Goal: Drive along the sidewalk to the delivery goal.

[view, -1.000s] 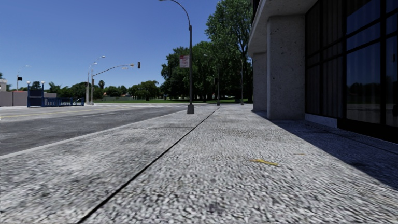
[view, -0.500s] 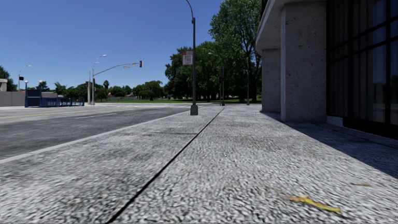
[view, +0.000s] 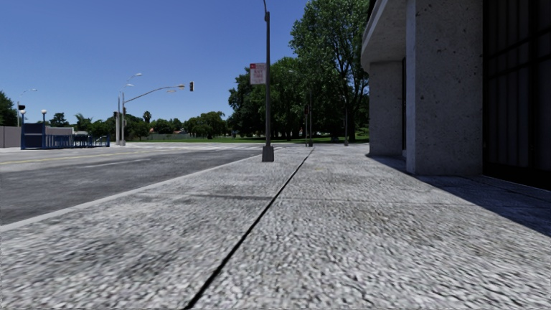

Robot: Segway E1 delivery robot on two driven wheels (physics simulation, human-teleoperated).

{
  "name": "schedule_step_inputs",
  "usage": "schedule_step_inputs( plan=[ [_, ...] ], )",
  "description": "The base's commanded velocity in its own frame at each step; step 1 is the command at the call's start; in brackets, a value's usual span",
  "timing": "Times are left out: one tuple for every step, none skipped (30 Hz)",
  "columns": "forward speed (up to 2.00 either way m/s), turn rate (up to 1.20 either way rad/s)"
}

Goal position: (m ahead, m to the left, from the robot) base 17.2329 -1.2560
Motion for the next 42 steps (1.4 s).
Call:
schedule_step_inputs(
  plan=[
    [2.00,0.00],
    [2.00,0.00],
    [2.00,0.00],
    [2.00,0.00],
    [2.00,0.00],
    [2.00,0.00],
    [2.00,0.00],
    [2.00,0.00],
    [2.00,0.00],
    [2.00,0.00],
    [2.00,0.00],
    [2.00,0.00],
    [2.00,0.00],
    [2.00,0.00],
    [2.00,0.00],
    [2.00,0.00],
    [2.00,0.00],
    [2.00,0.00],
    [2.00,0.00],
    [2.00,0.00],
    [2.00,0.00],
    [2.00,0.00],
    [2.00,0.00],
    [2.00,0.00],
    [2.00,0.00],
    [2.00,0.00],
    [2.00,0.00],
    [2.00,0.00],
    [2.00,0.00],
    [2.00,0.00],
    [2.00,0.00],
    [2.00,0.00],
    [2.00,0.00],
    [2.00,-0.14],
    [2.00,-0.25],
    [2.00,-0.28],
    [2.00,-0.29],
    [2.00,-0.29],
    [2.00,-0.29],
    [2.00,-0.29],
    [2.00,-0.29],
    [2.00,-0.29]
  ],
)
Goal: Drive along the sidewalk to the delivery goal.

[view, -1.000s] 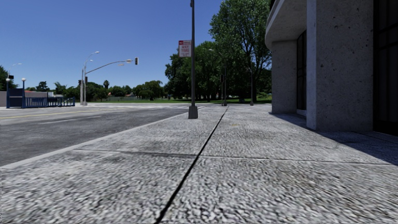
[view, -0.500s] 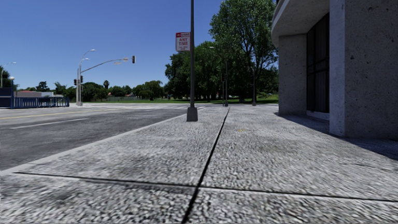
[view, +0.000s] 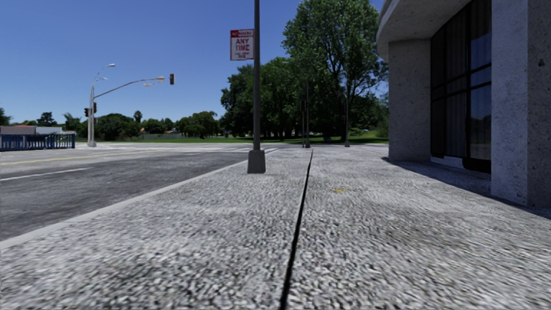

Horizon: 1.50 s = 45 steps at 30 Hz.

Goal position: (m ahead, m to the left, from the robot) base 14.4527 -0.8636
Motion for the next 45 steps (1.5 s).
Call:
schedule_step_inputs(
  plan=[
    [2.00,-0.29],
    [2.00,-0.29],
    [2.00,-0.29],
    [2.00,-0.29],
    [2.00,-0.29],
    [2.00,-0.29],
    [2.00,-0.29],
    [2.00,-0.29],
    [2.00,-0.29],
    [2.00,-0.29],
    [2.00,-0.29],
    [2.00,-0.27],
    [2.00,-0.26],
    [2.00,-0.26],
    [2.00,-0.26],
    [2.00,-0.26],
    [2.00,-0.24],
    [2.00,-0.24],
    [2.00,-0.12],
    [2.00,0.00],
    [2.00,0.00],
    [2.00,0.00],
    [2.00,0.00],
    [2.00,0.00],
    [2.00,0.00],
    [2.00,0.00],
    [2.00,0.00],
    [2.00,0.00],
    [2.00,0.00],
    [2.00,0.00],
    [2.00,0.00],
    [2.00,0.00],
    [2.00,0.00],
    [2.00,0.00],
    [2.00,0.00],
    [2.00,0.00],
    [2.00,0.00],
    [2.00,0.00],
    [2.00,0.00],
    [2.00,0.00],
    [2.00,0.00],
    [2.00,0.00],
    [2.00,0.00],
    [2.00,0.00],
    [2.00,0.00]
  ],
)
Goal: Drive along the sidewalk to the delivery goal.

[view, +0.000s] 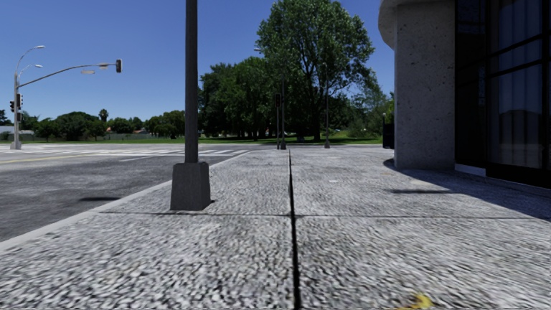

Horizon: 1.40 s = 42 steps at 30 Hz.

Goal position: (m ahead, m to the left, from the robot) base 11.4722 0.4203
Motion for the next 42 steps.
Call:
schedule_step_inputs(
  plan=[
    [2.00,0.00],
    [2.00,0.00],
    [2.00,0.00],
    [2.00,0.00],
    [2.00,0.00],
    [2.00,0.00],
    [2.00,0.00],
    [2.00,0.00],
    [2.00,0.00],
    [2.00,0.00],
    [2.00,0.00],
    [2.00,0.00],
    [2.00,0.00],
    [2.00,0.00],
    [2.00,0.00],
    [2.00,0.00],
    [2.00,0.00],
    [2.00,0.00],
    [2.00,0.00],
    [2.00,0.00],
    [2.00,0.00],
    [2.00,0.00],
    [2.00,0.00],
    [2.00,0.00],
    [2.00,0.00],
    [2.00,0.00],
    [2.00,0.00],
    [2.00,0.00],
    [2.00,0.00],
    [2.00,0.00],
    [2.00,0.00],
    [2.00,0.00],
    [2.00,0.00],
    [2.00,0.00],
    [2.00,0.00],
    [2.00,0.00],
    [2.00,0.00],
    [2.00,0.00],
    [2.00,0.00],
    [2.00,0.00],
    [2.00,0.00],
    [2.00,0.00]
  ],
)
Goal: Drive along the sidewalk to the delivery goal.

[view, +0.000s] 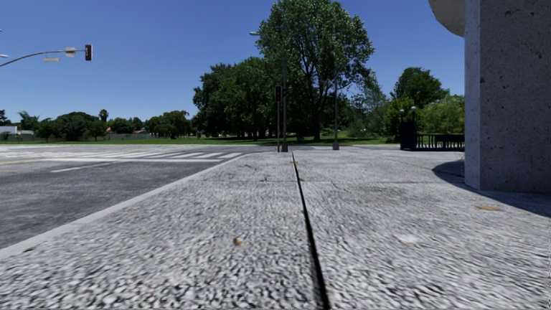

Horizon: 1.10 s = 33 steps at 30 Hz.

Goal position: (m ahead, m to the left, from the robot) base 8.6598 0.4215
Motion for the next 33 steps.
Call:
schedule_step_inputs(
  plan=[
    [2.00,0.00],
    [2.00,0.00],
    [2.00,0.00],
    [2.00,0.00],
    [2.00,0.00],
    [2.00,0.00],
    [2.00,0.00],
    [2.00,0.00],
    [2.00,0.00],
    [2.00,0.00],
    [2.00,0.00],
    [2.00,0.00],
    [2.00,0.00],
    [2.00,0.00],
    [2.00,0.00],
    [2.00,0.00],
    [2.00,0.00],
    [2.00,0.00],
    [2.00,0.00],
    [2.00,0.00],
    [2.00,0.00],
    [2.00,0.00],
    [2.00,0.00],
    [2.00,0.00],
    [2.00,0.00],
    [2.00,0.00],
    [2.00,0.00],
    [2.00,0.00],
    [2.00,0.00],
    [2.00,0.00],
    [2.00,0.00],
    [2.00,0.00],
    [2.00,0.00]
  ],
)
